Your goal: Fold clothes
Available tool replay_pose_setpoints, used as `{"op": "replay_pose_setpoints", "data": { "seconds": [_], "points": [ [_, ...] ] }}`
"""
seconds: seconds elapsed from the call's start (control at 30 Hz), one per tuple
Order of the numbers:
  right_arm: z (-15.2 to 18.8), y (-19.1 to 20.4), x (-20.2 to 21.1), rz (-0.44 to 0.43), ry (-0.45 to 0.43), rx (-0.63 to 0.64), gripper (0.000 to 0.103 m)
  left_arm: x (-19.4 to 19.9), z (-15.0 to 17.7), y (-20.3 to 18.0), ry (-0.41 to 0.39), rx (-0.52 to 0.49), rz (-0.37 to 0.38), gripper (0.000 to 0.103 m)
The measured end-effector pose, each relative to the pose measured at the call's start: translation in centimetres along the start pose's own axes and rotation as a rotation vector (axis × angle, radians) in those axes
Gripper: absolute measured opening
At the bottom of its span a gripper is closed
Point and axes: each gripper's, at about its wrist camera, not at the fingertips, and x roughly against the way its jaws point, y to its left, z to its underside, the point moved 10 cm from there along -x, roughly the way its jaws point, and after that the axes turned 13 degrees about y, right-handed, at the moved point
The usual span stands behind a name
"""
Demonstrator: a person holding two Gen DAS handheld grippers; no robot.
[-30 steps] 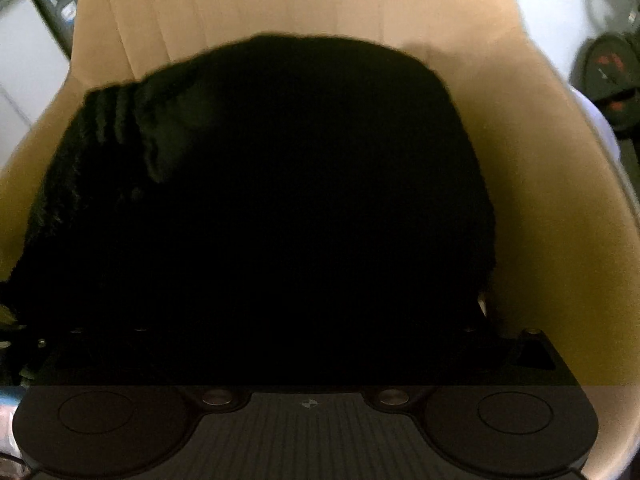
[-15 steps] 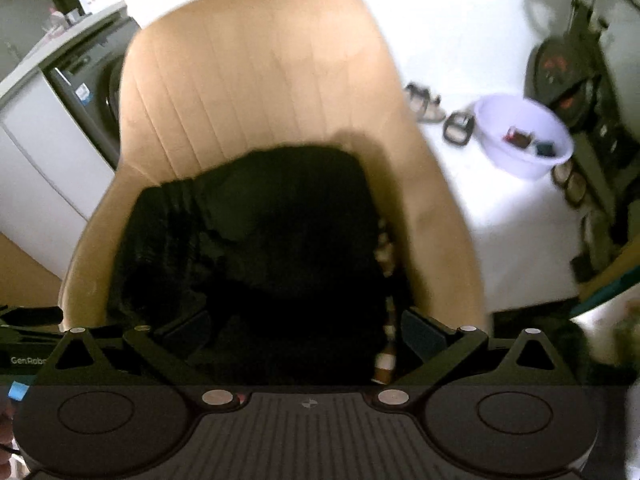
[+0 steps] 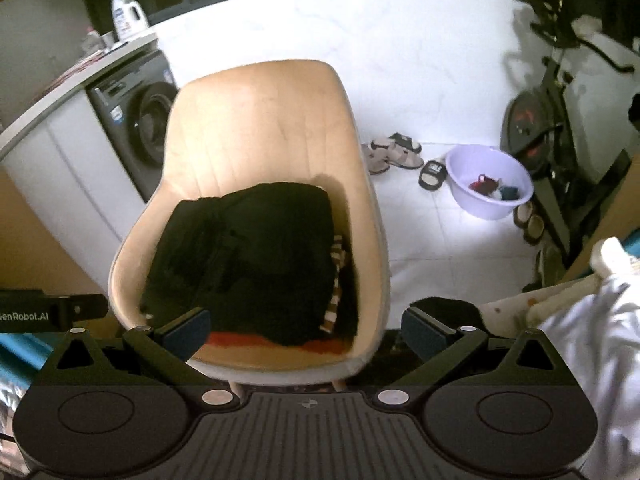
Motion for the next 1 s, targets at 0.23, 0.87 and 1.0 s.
{"op": "replay_pose_setpoints", "data": {
  "seconds": [0.23,0.87,1.0],
  "points": [
    [2.6,0.3,6.3,0.048,0.003,-0.040,0.102,5.7,3.2,-0.3,0.010,-0.002,0.004,0.103],
    [16.4,12.3,12.2,0.135,0.009,-0.107,0.102,12.9,12.9,6.1,-0.078,-0.062,0.001,0.103],
    [17.4,12.9,13.5,0.134,-0.010,-0.113,0.102,14.0,13.9,5.7,-0.079,-0.082,0.026,0.103]
  ]
}}
